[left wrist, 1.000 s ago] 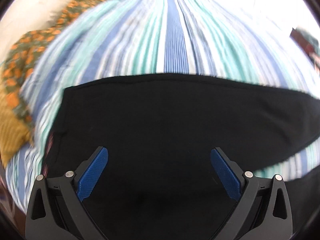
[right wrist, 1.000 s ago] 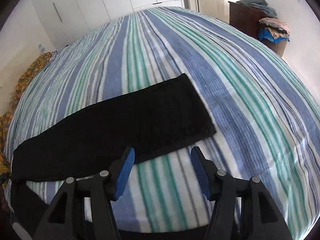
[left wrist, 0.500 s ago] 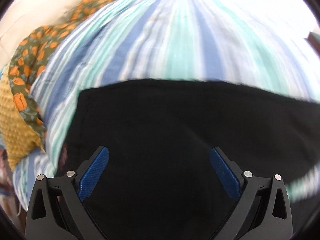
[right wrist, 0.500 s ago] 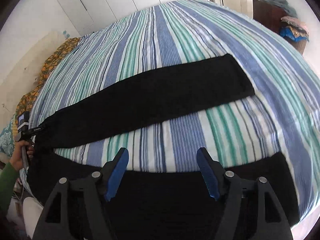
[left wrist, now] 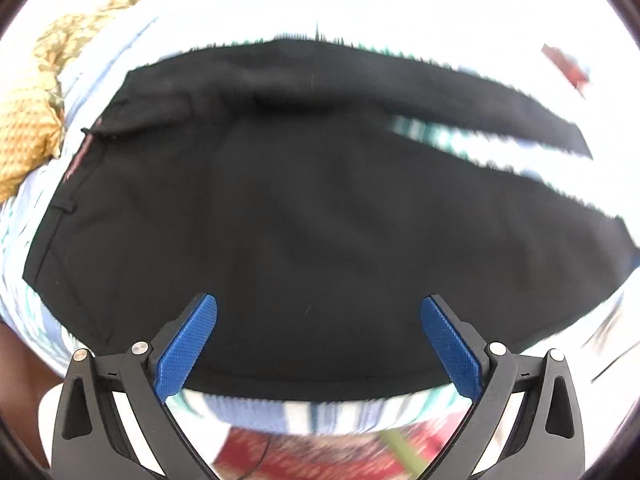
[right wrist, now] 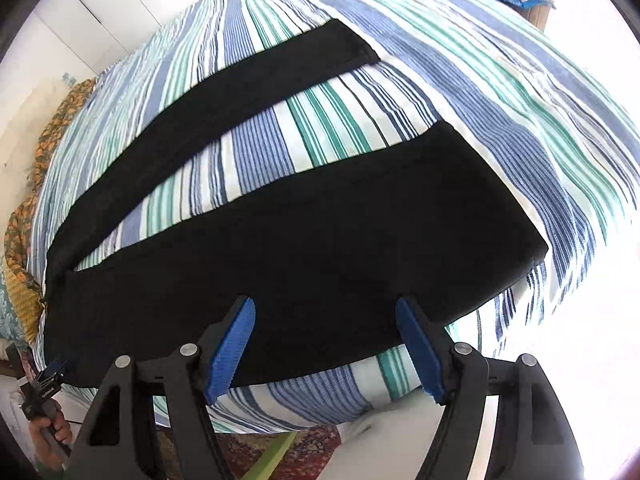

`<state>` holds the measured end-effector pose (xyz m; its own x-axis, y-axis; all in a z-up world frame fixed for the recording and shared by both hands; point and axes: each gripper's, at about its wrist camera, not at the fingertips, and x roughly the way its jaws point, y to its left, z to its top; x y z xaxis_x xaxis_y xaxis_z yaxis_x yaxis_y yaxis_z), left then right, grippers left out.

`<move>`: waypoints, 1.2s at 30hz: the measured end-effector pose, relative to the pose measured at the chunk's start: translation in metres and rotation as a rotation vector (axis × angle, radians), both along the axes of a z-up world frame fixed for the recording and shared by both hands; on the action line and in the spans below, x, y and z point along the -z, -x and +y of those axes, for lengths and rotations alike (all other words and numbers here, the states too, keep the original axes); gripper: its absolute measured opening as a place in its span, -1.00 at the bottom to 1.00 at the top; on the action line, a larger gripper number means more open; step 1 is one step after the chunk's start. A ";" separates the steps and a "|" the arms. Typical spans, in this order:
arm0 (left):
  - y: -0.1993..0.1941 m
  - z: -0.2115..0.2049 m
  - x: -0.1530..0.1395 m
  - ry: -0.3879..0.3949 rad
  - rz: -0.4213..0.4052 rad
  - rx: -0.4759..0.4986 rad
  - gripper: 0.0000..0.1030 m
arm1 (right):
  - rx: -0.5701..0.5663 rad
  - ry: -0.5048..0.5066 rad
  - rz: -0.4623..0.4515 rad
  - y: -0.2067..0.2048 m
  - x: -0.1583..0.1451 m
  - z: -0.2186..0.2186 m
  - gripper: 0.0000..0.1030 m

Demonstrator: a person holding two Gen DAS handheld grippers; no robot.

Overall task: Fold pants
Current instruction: 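Lift the held leg and lay it over the other leg with the right gripper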

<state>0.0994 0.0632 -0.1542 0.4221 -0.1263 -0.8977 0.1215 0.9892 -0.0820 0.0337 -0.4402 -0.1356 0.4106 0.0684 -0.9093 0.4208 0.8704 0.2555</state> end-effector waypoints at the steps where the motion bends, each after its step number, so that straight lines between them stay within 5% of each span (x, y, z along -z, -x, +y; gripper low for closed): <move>1: -0.002 -0.001 -0.003 0.018 -0.013 -0.013 0.99 | -0.008 -0.017 -0.034 0.002 -0.005 0.009 0.42; 7: -0.017 0.012 0.034 -0.021 0.043 -0.094 0.98 | -0.151 -0.121 -0.110 -0.024 -0.008 0.099 0.45; 15: -0.010 0.001 0.014 -0.027 -0.006 -0.072 0.98 | -0.304 -0.108 -0.076 -0.045 0.017 0.185 0.46; 22: -0.020 0.007 0.001 0.059 -0.023 -0.105 0.98 | -0.347 -0.085 -0.057 -0.040 0.024 0.190 0.52; 28: -0.064 0.006 -0.006 -0.016 -0.109 -0.112 0.98 | -0.323 -0.100 -0.067 -0.047 0.019 0.179 0.52; 34: -0.108 0.034 0.048 -0.110 -0.062 -0.209 0.98 | -0.362 -0.081 -0.061 -0.071 0.021 0.157 0.52; 36: -0.104 0.047 0.065 -0.038 -0.071 -0.226 0.99 | -0.342 -0.076 -0.035 -0.081 0.028 0.133 0.52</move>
